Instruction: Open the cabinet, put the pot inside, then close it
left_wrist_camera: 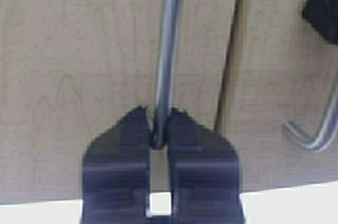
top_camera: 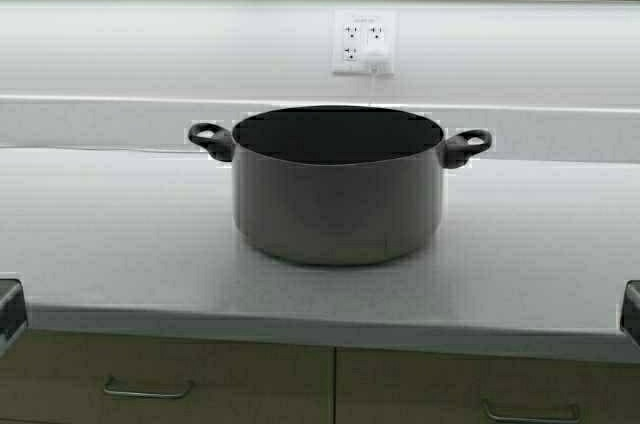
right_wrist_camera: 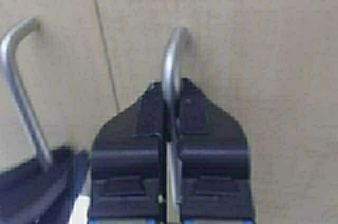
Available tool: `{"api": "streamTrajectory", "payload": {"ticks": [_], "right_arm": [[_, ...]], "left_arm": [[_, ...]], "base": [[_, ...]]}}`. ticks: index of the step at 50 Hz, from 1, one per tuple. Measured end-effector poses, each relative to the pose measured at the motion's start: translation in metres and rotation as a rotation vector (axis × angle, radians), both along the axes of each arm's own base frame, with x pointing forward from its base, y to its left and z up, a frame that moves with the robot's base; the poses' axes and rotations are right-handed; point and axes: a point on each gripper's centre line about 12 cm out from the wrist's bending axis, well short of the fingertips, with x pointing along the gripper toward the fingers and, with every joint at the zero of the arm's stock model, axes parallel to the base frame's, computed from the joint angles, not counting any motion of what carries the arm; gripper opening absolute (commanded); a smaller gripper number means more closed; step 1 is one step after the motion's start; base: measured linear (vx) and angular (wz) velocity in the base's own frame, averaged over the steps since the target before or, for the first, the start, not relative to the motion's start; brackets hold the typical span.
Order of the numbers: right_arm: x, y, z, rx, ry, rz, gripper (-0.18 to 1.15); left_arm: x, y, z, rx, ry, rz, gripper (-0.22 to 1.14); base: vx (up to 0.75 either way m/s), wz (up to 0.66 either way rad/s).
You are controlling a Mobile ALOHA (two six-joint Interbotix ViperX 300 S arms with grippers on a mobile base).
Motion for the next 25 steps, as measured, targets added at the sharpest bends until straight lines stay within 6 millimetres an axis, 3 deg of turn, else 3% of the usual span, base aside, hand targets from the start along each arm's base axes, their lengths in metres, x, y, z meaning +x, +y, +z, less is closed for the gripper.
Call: {"api": "streamTrajectory", "payload": {"ticks": [14,25], "right_arm": [[-0.06,-0.016,0.006,-0.075,0.11,0.206,0.08],[-0.107,-0.041,0.005,-0.101,0.141,0.269,0.08]], "left_arm": [[-0.076,0.044,0.005,0.069,0.119,-0.044,0.02],[-0.116,0.074,0.009,0.117,0.143,-0.054,0.02]], "base": [[0.02,-0.05],[-0.04,-0.01]]}}
